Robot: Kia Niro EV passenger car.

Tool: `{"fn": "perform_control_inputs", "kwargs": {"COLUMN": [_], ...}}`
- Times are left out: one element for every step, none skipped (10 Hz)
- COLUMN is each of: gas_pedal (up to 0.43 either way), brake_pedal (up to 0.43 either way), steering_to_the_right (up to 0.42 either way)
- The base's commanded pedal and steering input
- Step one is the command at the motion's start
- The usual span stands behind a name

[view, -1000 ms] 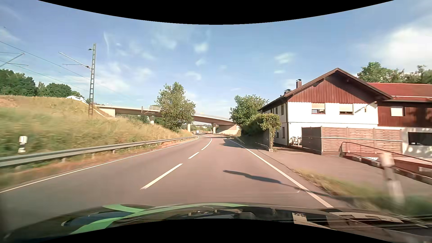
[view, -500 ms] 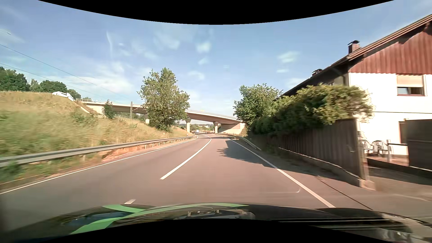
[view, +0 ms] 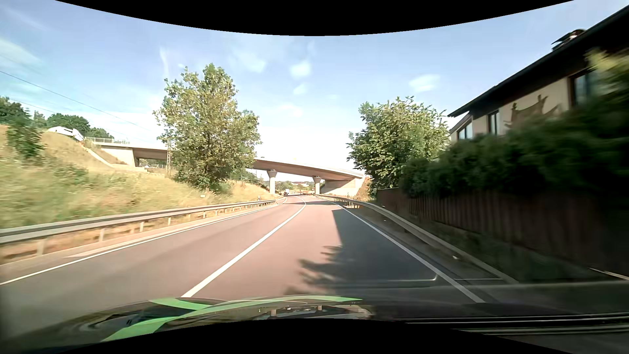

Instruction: Follow the waypoints while adhering to traffic rules and regulations

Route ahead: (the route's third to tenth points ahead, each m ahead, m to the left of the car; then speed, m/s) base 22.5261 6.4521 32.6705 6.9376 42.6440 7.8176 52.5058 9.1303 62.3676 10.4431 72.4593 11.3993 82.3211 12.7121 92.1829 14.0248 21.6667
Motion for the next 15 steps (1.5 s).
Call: {"fn": "perform_control_inputs", "kwargs": {"gas_pedal": [0.059, 0.059, 0.067, 0.079, 0.087, 0.11, 0.11, 0.13, 0.13, 0.13, 0.13, 0.13, 0.138, 0.157, 0.177], "brake_pedal": [0.0, 0.0, 0.0, 0.0, 0.0, 0.0, 0.0, 0.0, 0.0, 0.0, 0.0, 0.0, 0.0, 0.0, 0.0], "steering_to_the_right": [-0.009, -0.009, -0.01, -0.011, -0.011, -0.011, -0.011, -0.011, -0.011, -0.012, -0.013, -0.013, -0.014, -0.014, -0.013]}}
